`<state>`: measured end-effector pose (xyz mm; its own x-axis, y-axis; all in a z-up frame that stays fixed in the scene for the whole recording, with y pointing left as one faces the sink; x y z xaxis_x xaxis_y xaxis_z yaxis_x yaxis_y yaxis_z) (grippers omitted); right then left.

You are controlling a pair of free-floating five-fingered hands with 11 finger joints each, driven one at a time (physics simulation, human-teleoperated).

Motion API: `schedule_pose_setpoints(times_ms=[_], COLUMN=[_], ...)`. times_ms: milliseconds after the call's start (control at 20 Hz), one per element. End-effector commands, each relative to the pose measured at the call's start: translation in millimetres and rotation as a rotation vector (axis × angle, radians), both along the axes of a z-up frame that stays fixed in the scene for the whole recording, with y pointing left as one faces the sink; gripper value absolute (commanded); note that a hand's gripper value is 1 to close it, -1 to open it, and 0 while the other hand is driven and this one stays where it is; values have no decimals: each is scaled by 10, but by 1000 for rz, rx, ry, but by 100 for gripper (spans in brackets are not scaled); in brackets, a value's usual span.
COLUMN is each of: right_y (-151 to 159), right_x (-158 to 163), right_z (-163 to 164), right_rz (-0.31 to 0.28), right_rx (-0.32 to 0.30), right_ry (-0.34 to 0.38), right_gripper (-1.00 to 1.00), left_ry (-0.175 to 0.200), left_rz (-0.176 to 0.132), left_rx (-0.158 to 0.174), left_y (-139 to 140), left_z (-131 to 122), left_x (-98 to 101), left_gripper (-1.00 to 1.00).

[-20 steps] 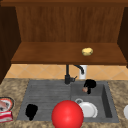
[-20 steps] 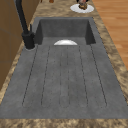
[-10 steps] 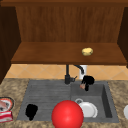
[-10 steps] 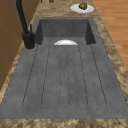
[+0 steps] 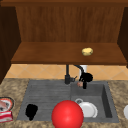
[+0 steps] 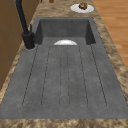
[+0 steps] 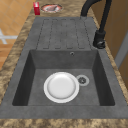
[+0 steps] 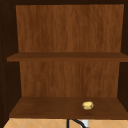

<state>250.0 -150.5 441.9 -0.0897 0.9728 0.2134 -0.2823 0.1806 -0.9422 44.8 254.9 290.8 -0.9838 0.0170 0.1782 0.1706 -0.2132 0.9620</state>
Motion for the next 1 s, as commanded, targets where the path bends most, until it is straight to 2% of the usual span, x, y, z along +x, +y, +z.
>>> schedule_pose_setpoints(times_ms=[0,450,950], right_y=[111,415,746], right_x=[-67,-152,-222], right_z=[242,841,1532], right_rz=[37,45,59], right_rx=[1,3,12], right_ry=[31,114,174], right_gripper=[100,100,100], left_ry=[0,0,0], left_rz=[0,0,0], left_rx=[0,0,0], left_y=[0,0,0], left_z=[0,0,0], left_x=[0,0,0], left_gripper=[0,0,0])
